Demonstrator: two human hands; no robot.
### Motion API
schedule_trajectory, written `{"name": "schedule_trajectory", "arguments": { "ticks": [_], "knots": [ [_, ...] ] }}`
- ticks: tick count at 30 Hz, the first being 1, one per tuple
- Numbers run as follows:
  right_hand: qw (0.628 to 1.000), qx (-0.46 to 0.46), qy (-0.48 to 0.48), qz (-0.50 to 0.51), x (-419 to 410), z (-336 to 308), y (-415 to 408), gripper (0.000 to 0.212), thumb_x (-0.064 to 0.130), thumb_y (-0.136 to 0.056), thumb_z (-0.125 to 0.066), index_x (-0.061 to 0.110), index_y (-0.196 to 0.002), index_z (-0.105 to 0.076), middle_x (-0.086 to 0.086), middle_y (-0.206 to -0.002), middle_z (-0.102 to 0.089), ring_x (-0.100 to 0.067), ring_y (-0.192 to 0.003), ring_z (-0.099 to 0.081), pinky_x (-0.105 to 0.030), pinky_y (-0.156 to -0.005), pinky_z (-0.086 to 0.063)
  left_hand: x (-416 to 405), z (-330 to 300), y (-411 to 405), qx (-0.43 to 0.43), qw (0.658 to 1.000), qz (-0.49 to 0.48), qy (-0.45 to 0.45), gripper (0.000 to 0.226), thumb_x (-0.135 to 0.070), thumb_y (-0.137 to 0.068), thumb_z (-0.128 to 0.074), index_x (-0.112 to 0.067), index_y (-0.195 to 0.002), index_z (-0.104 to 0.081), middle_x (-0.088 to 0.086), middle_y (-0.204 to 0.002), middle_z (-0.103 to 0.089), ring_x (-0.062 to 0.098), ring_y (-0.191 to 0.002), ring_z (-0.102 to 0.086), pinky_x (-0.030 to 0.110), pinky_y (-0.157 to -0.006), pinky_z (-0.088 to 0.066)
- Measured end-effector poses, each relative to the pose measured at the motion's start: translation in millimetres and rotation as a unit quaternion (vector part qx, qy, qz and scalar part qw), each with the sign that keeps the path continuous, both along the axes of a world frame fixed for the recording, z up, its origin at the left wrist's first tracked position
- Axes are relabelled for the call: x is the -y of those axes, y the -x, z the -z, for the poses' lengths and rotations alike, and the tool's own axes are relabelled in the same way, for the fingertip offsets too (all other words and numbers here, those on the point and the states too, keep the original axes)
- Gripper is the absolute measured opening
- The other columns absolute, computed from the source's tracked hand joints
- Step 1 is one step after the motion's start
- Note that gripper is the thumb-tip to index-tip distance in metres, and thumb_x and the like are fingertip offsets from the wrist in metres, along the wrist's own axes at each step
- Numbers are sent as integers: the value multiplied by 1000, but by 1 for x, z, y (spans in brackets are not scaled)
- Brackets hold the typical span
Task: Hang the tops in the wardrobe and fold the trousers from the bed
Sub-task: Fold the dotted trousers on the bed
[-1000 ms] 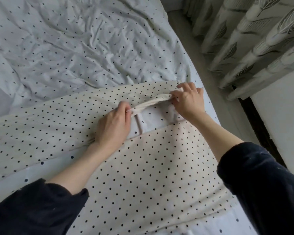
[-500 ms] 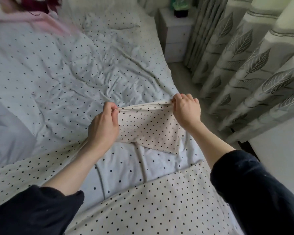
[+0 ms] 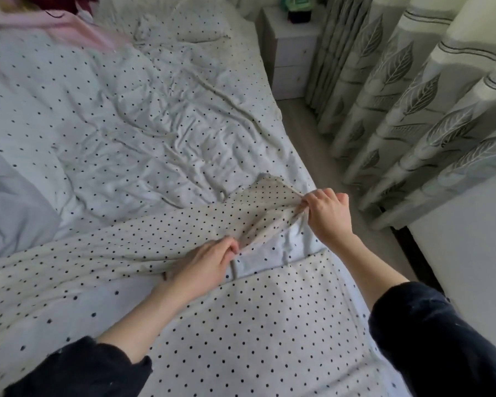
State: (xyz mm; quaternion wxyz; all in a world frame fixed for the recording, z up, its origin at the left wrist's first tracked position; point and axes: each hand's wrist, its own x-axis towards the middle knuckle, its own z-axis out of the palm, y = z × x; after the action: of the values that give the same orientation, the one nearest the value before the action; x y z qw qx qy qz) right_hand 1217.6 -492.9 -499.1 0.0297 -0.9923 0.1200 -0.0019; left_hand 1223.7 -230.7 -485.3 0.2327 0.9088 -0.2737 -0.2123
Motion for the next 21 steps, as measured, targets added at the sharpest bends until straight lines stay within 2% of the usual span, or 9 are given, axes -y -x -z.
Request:
{"name": "schedule_trajectory", "arguments": {
  "ticks": [1,3,5,7,11,14,16,18,21],
  "knots": [
    [998,-42,-29,20,1,9,13,40,1,-87,-43,17,-120,-59,0,-123,-58,-22,-117,-44,-37,-90,-27,3,9,10,-30,999,17,-21,24,-22,-99,-39,-25,-122,-47,-6,-123,-56,14,-107,-57,30,-90,-46],
    [990,-97,-83,52,-6,27,39,41,9,-94,-40,19,-132,-50,-1,-138,-49,-21,-131,-37,-41,-101,-27,4,24,30,-34,998,47,-33,40,-22,-100,-37,-27,-140,-36,-9,-149,-34,9,-135,-34,20,-110,-23],
    [986,-122,-105,42,-20,38,59,41,22,-99,-36,21,-140,-40,0,-147,-39,-19,-138,-28,-44,-110,-22,-2,31,45,20,998,63,-17,46,-23,-100,-35,-26,-145,-28,-10,-154,-22,4,-142,-17,13,-109,-1],
    [985,-124,-118,10,-38,47,73,41,31,-101,-33,22,-141,-36,0,-149,-34,-20,-141,-23,-46,-112,-18,-17,33,55,76,996,48,-16,47,-20,-100,-36,-24,-146,-27,-7,-154,-23,7,-143,-14,17,-110,7],
    [977,-107,-181,-36,-86,49,84,46,38,-101,-29,25,-145,-30,1,-155,-24,-18,-144,-15,-46,-115,-7,-71,35,64,145,987,-31,-67,46,-12,-96,-44,-18,-142,-39,2,-150,-33,21,-142,-22,45,-115,-6],
    [977,-89,-181,-66,-122,51,87,47,39,-101,-29,22,-144,-32,0,-153,-25,-16,-142,-16,-45,-114,-8,-123,33,64,152,972,-61,-171,47,-34,-99,-35,-24,-145,-31,-1,-156,-19,21,-145,-10,55,-113,0],
    [979,-84,-180,-51,-144,50,87,48,40,-101,-29,21,-144,-30,1,-153,-24,-15,-142,-15,-46,-113,-7,-156,27,62,170,961,-83,-202,52,-44,-98,-21,-25,-146,-31,0,-155,-21,21,-145,-13,58,-112,0],
    [981,-80,-170,-40,-161,49,86,48,41,-100,-29,22,-144,-29,1,-152,-24,-15,-141,-15,-49,-113,-6,-184,19,59,181,953,-118,-213,49,-36,-99,-25,-24,-146,-32,2,-155,-23,22,-144,-16,58,-112,-3],
    [982,-90,-153,-69,-192,42,83,51,43,-99,-30,25,-147,-25,-1,-156,-17,-17,-144,-9,-49,-114,-2,-224,7,59,197,938,-181,-221,54,-9,-89,-55,-17,-140,-40,9,-151,-31,27,-139,-27,54,-111,-17]
  ]
}}
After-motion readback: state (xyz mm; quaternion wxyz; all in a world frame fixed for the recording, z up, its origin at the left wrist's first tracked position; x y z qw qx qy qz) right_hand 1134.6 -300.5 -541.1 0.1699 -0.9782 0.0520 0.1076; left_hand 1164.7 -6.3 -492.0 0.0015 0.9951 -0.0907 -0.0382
